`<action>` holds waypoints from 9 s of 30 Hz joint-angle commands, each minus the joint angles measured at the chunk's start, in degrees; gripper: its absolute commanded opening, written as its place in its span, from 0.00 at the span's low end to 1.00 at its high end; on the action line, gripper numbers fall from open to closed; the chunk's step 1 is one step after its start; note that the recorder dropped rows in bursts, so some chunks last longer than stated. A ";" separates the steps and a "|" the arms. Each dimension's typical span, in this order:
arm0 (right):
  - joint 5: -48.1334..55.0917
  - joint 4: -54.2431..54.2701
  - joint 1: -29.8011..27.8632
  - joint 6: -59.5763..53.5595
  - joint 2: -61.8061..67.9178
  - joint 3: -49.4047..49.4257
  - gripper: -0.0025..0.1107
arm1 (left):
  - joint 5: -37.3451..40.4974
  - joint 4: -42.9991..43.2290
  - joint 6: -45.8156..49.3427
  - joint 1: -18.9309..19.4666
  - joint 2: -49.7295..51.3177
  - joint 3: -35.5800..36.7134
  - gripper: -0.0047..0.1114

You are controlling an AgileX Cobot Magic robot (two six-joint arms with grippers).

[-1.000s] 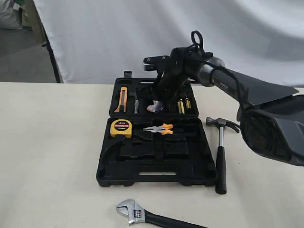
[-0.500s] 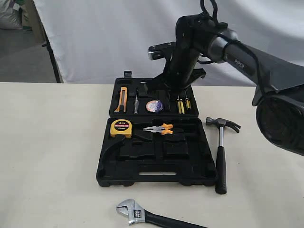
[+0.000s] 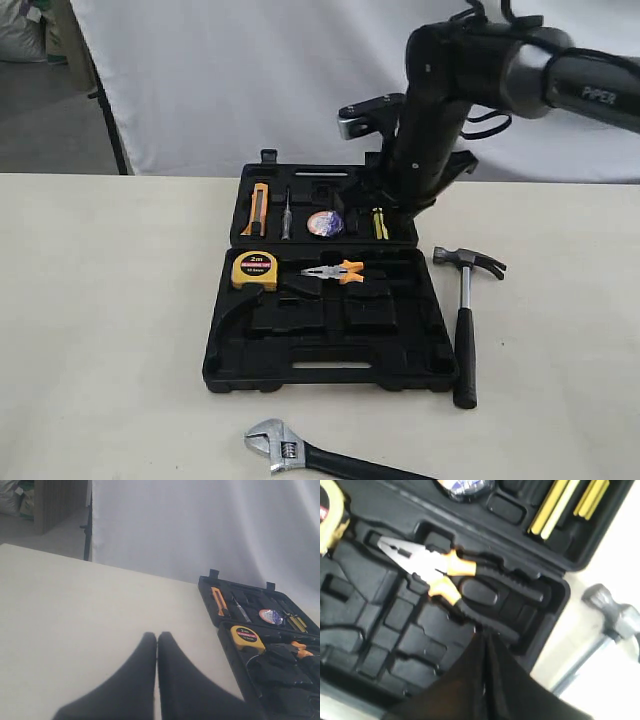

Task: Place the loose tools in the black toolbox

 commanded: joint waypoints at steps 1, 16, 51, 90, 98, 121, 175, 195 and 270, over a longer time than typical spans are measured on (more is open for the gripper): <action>-6.67 -1.42 -0.39 -1.28 -6.71 11.23 0.02 | -0.41 0.25 -0.27 1.45 -0.18 -0.15 0.05; -12.80 7.95 11.33 -14.85 -11.67 25.04 0.02 | -0.41 0.25 -0.27 1.45 -0.18 -0.15 0.05; -7.77 4.71 26.53 -2.51 -6.40 25.04 0.56 | -0.41 0.25 -0.27 1.45 -0.18 -0.15 0.05; -19.67 2.71 28.95 -2.24 -2.38 32.97 0.12 | -0.41 0.25 -0.27 1.45 -0.18 -0.15 0.05; -18.90 2.71 29.06 -3.20 -2.68 32.97 0.02 | -0.41 0.25 -0.27 1.45 -0.18 -0.15 0.05; -17.11 -0.39 28.92 -1.78 -9.84 32.97 0.02 | -0.41 0.25 -0.27 1.45 -0.18 -0.15 0.05; -14.93 -21.48 19.58 -10.69 5.01 7.27 0.02 | -0.41 0.25 -0.27 1.45 -0.18 -0.15 0.05; -14.72 -24.75 19.58 -1.44 5.01 7.27 0.02 | -0.41 0.25 -0.27 1.45 -0.18 -0.15 0.05; -21.25 -15.26 8.00 7.89 -1.76 22.70 0.02 | -0.41 0.25 -0.27 1.45 -0.18 -0.15 0.05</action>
